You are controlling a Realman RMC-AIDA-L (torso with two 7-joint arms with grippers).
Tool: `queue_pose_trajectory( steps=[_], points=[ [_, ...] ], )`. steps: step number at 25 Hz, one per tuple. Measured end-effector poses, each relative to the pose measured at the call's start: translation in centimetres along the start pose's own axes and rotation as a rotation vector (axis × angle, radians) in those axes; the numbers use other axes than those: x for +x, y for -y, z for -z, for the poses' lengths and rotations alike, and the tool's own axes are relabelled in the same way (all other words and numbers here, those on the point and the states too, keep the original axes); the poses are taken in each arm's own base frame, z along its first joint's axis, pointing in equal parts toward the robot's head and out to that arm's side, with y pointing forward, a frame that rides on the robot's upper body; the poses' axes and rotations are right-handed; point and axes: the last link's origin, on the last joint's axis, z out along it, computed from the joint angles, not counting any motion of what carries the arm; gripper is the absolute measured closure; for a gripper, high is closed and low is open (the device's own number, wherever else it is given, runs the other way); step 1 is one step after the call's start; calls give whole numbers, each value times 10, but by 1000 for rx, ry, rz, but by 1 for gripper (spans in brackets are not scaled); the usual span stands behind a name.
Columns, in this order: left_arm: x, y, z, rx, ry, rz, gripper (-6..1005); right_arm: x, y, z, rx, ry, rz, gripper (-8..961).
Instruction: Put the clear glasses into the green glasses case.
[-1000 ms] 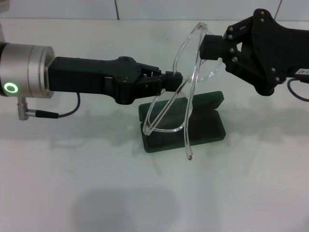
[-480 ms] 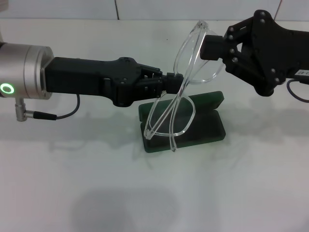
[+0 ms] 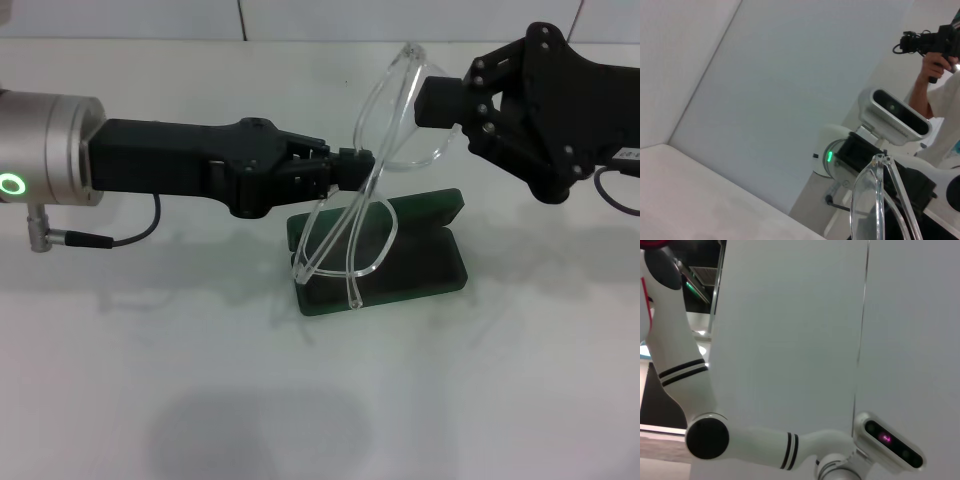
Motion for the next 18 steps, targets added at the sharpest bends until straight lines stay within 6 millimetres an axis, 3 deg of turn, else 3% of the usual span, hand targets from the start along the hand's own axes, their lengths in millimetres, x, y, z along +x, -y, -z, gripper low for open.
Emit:
queue_pose_trajectory(
  steps=[18],
  points=[
    [-8, 2, -3, 11, 28, 14, 929, -3, -2, 0, -10, 24, 5, 920]
  ],
)
